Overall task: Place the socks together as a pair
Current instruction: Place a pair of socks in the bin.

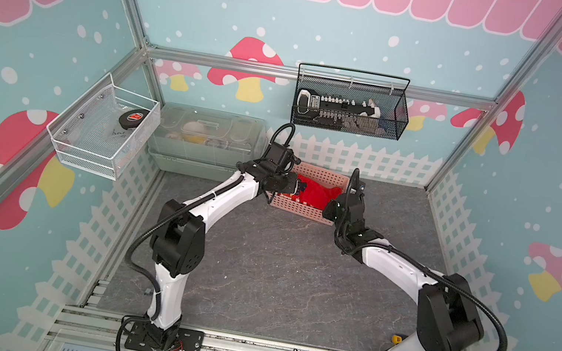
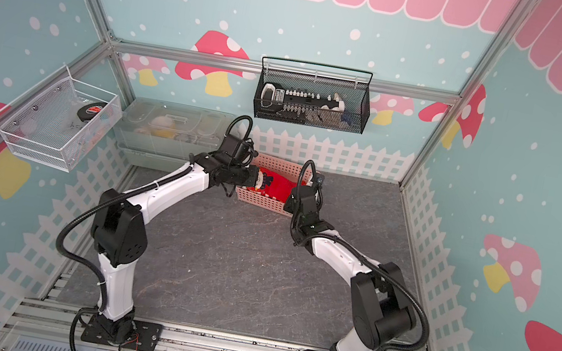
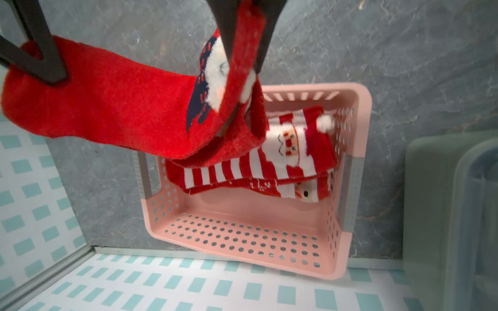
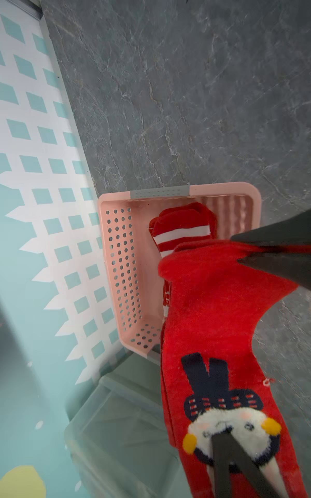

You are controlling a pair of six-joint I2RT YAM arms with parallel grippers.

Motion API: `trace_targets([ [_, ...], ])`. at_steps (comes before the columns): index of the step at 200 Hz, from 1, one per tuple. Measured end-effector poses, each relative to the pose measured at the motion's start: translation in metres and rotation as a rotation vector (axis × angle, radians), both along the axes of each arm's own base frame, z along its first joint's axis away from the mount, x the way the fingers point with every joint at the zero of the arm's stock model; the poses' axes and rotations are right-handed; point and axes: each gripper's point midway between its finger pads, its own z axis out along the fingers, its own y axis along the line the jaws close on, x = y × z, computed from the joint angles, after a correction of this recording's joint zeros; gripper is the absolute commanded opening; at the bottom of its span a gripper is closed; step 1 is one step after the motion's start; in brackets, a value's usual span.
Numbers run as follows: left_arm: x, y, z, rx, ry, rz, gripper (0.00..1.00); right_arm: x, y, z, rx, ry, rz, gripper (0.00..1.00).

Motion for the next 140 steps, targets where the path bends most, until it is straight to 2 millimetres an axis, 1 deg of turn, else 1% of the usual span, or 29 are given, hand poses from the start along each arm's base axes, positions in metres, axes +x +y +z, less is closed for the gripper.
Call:
trace_targets([
  [29,0.028,-0.002,-0.02,0.036,0.019,-0.004,0.0,0.033,-0.005,-0.021,0.0,0.02,-0.017,0.0],
  [50,0.038,-0.002,-0.038,0.056,0.044,-0.004,0.0,0.055,-0.008,-0.031,0.001,0.023,-0.022,0.0],
  [64,0.043,0.0,-0.049,0.07,0.061,-0.002,0.0,0.066,-0.009,-0.037,0.0,0.023,-0.021,0.01],
  [69,0.044,0.001,-0.053,0.075,0.068,-0.001,0.07,0.068,-0.009,-0.04,-0.003,0.025,-0.022,0.04],
  [73,0.045,0.001,-0.055,0.079,0.071,-0.001,0.15,0.069,-0.009,-0.044,-0.005,0.029,-0.023,0.07],
  [82,0.047,0.002,-0.059,0.087,0.075,-0.001,0.43,0.07,-0.009,-0.05,-0.007,0.036,-0.021,0.18],
  [85,0.048,0.002,-0.06,0.089,0.077,-0.003,0.49,0.071,-0.009,-0.051,-0.006,0.039,-0.021,0.23],
  [92,0.048,0.002,-0.061,0.091,0.079,-0.004,0.59,0.07,-0.008,-0.055,-0.01,0.046,-0.016,0.32],
  [104,0.047,0.003,-0.062,0.092,0.089,-0.002,0.66,0.07,-0.007,-0.055,-0.014,0.047,-0.002,0.46],
  [119,0.044,0.001,-0.06,0.079,0.095,-0.011,0.69,0.069,-0.005,-0.046,-0.004,0.033,0.009,0.57],
  [130,0.042,-0.001,-0.055,0.067,0.099,-0.021,0.71,0.065,-0.005,-0.038,-0.002,0.025,0.025,0.59],
  [140,0.038,-0.003,-0.048,0.057,0.094,-0.029,0.72,0.057,-0.008,-0.024,0.002,0.011,0.028,0.6],
])
